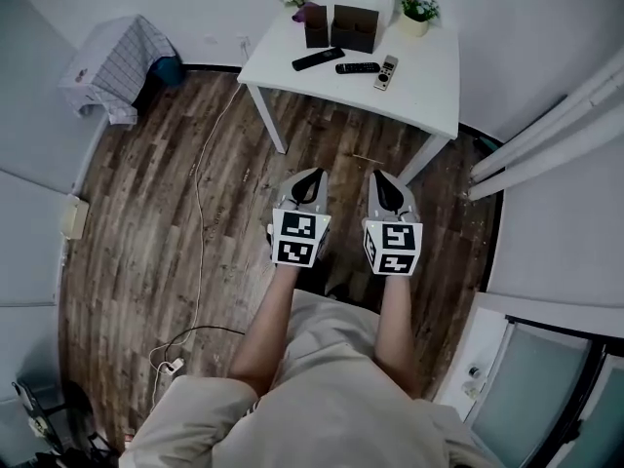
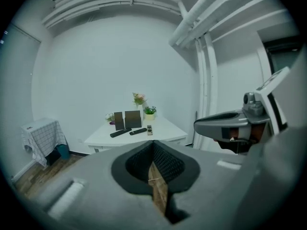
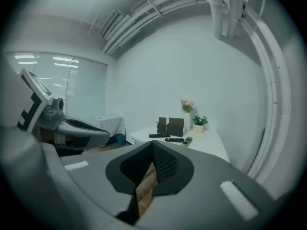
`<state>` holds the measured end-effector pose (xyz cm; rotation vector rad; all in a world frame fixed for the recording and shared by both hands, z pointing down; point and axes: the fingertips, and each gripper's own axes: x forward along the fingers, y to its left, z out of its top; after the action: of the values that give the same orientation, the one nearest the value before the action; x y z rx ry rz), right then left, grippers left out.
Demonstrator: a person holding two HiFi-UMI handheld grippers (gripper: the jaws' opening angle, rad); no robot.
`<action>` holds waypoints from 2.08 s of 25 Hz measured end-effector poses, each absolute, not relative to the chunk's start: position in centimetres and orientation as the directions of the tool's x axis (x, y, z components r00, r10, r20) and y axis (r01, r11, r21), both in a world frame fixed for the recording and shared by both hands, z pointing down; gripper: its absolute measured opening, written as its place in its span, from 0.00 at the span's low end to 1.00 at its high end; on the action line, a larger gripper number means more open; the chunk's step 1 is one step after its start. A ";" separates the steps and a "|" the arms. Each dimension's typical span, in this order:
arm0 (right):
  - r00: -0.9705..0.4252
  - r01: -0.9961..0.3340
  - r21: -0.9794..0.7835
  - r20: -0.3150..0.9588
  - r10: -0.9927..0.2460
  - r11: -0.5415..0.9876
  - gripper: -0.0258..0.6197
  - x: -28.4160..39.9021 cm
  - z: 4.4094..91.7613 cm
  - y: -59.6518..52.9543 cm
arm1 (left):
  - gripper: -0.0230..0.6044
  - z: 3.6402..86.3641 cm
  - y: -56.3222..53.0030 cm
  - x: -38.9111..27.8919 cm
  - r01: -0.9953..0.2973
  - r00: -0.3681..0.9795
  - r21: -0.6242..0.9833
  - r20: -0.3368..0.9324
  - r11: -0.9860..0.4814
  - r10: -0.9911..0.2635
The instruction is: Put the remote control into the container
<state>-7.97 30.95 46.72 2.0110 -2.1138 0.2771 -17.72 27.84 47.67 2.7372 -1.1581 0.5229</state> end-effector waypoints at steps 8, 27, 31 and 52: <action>-0.061 -0.994 -0.106 0.345 -0.937 0.026 0.04 -6.7 49.4 27.5 | 0.04 48.9 25.3 -17.2 -0.704 0.654 -0.006 0.387 -0.711 -0.650; -0.072 -0.988 -0.153 0.402 -0.913 0.010 0.04 -1.1 50.9 13.4 | 0.04 49.2 9.9 -11.4 -0.645 0.719 0.035 0.365 -0.763 -0.591; -0.069 -0.992 -0.121 0.412 -0.909 0.021 0.04 -1.3 50.4 9.8 | 0.04 49.2 6.3 -10.6 -0.629 0.732 0.045 0.371 -0.776 -0.572; -0.050 -0.992 -0.130 0.365 -0.930 0.003 0.04 -6.4 50.1 -3.8 | 0.04 50.2 -7.1 -18.2 -0.672 0.716 0.109 0.348 -0.733 -0.605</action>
<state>-6.43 -3.76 50.08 2.0359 -2.0929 0.5275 -18.16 -7.12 50.22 2.6946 -1.0181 0.4290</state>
